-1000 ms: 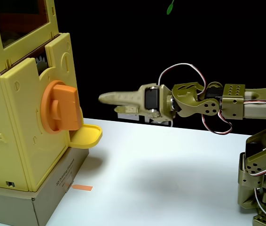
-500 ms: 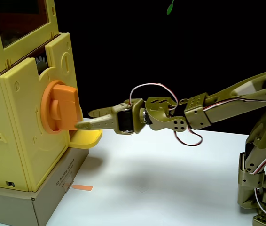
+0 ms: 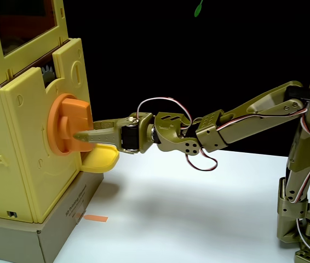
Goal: Turn the button of vending machine.
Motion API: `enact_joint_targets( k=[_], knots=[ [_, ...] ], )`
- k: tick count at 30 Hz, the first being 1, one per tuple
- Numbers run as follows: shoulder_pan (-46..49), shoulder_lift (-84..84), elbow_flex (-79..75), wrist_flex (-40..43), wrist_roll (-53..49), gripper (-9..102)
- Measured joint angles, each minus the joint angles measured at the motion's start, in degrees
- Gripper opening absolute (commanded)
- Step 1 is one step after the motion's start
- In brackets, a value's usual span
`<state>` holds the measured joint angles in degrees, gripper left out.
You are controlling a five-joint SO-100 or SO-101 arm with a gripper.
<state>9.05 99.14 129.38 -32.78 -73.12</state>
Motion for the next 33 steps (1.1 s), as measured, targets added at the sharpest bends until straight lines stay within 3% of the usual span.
enact_joint_targets(
  k=[7,14,25,29,33],
  knots=[
    [-0.8,-2.0,-2.2,-2.5,0.9,18],
    [-2.0,-2.3,-2.3,-2.7,0.7,0],
    [-2.1,-2.5,-2.4,-2.1,0.7,0],
    [-2.1,-2.5,-2.4,-2.1,5.7,0],
    [-2.1,-2.5,-2.4,-2.0,18.1,-1]
  ],
)
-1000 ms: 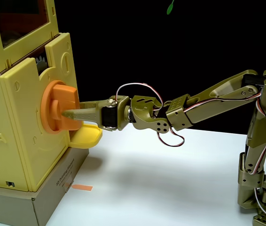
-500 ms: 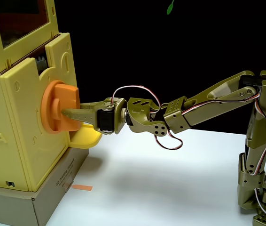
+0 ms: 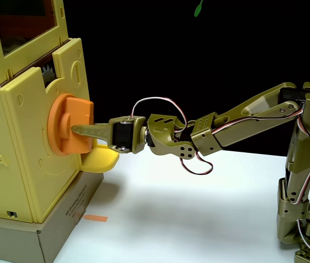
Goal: Turn the button of vending machine.
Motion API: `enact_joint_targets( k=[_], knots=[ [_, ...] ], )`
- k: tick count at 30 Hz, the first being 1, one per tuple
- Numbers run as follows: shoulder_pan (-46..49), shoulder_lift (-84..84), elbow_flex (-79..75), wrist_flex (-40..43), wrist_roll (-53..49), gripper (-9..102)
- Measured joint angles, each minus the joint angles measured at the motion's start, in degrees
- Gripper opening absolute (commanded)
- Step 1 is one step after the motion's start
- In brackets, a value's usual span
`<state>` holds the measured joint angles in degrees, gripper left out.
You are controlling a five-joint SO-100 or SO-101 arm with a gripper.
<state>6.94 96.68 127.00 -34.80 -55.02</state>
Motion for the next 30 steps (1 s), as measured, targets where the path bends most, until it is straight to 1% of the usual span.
enact_joint_targets(
  k=[3,8,11,16,23,25,26,30],
  knots=[
    [0.0,0.5,0.0,0.0,13.9,-1],
    [0.0,1.5,0.0,0.4,42.1,-1],
    [0.0,2.4,0.0,1.1,60.4,-1],
    [0.0,4.5,0.3,3.4,94.5,-1],
    [0.0,6.2,1.8,5.7,137.3,0],
    [0.0,6.5,2.0,6.2,145.9,0],
    [0.0,6.7,2.0,6.3,148.1,0],
    [0.0,7.8,2.2,8.3,152.0,0]
  ],
)
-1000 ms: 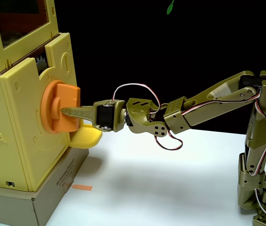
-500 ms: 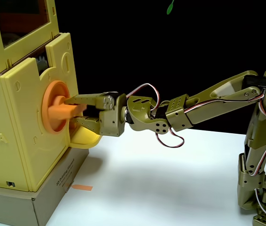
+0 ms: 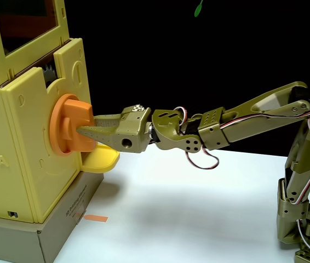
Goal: Turn the button of vending machine.
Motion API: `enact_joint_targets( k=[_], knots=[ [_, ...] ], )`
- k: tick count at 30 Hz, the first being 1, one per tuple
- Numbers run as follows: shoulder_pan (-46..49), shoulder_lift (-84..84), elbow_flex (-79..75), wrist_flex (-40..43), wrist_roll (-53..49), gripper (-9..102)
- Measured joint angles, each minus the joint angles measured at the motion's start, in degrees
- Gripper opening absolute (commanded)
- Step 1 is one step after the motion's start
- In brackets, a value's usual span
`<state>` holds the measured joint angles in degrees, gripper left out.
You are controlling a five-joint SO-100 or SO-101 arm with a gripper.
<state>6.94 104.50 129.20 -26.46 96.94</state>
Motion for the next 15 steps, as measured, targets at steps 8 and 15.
enact_joint_targets(
  k=[8,15],
  knots=[
    [0.0,0.5,0.4,0.4,1.4,1],
    [-0.4,1.1,0.5,1.0,0.9,11]
  ],
)
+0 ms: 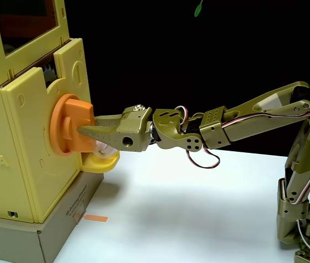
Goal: Turn the button of vending machine.
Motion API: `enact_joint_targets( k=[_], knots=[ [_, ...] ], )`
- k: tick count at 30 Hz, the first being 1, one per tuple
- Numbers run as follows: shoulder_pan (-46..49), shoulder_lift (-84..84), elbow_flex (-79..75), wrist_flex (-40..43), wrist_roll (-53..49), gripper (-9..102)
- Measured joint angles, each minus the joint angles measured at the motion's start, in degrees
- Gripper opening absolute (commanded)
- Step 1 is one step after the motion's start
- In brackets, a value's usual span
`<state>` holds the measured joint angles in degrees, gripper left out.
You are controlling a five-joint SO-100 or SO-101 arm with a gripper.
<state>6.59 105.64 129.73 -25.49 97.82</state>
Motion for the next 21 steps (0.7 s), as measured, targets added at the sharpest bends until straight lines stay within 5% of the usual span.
enact_joint_targets(
  k=[6,14,21],
  knots=[
    [-0.7,3.5,3.3,-2.5,0.2,23],
    [-0.8,13.1,12.2,-1.8,-1.3,19],
    [1.0,30.0,17.9,17.8,-20.0,12]
  ],
)
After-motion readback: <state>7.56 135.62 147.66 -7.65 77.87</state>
